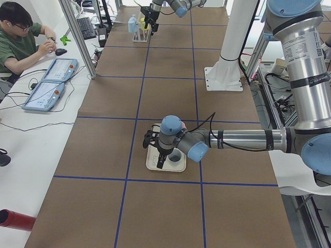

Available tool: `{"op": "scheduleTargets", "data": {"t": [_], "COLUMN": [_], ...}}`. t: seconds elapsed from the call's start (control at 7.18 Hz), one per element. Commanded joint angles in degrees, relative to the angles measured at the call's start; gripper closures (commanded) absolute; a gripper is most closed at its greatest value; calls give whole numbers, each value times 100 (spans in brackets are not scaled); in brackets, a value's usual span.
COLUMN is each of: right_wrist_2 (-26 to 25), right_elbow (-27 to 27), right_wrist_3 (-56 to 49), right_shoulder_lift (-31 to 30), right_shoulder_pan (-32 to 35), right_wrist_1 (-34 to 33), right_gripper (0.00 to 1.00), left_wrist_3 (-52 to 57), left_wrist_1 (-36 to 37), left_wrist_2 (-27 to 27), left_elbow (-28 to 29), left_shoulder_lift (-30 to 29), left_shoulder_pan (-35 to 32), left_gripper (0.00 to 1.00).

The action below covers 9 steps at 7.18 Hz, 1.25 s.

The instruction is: Transfer IKEA cup to right arm and place on rack

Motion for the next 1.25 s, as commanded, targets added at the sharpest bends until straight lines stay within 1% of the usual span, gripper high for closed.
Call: {"op": "scheduleTargets", "data": {"t": [0.0, 0.28, 0.42, 0.56, 0.7, 0.98, 1.11], "right_wrist_2": [-1, -1, -1, -1, -1, -9, -9], "right_elbow": [3, 3, 3, 3, 3, 3, 3], "right_wrist_3": [1, 1, 1, -8, -16, -17, -17], "right_shoulder_lift": [8, 8, 8, -1, -1, -1, -1], "right_shoulder_pan": [-19, -37, -54, -54, -54, -63, -63], "right_wrist_1": [-6, -6, -6, -6, 2, 2, 2], "right_gripper": [0, 0, 0, 0, 0, 0, 0], "left_wrist_3": [-41, -41, -58, -58, -50, -49, -49], "left_wrist_1": [-79, -88, -79, -79, -79, -71, -70], "left_wrist_2": [-93, -102, -181, -260, -304, -532, -577], "left_elbow": [92, 162, 180, 206, 206, 206, 197], "left_shoulder_lift": [117, 127, 135, 127, 127, 118, 109], "left_shoulder_pan": [227, 316, 316, 316, 316, 316, 316], "left_gripper": [0, 1, 31, 75, 89, 100, 100]}}
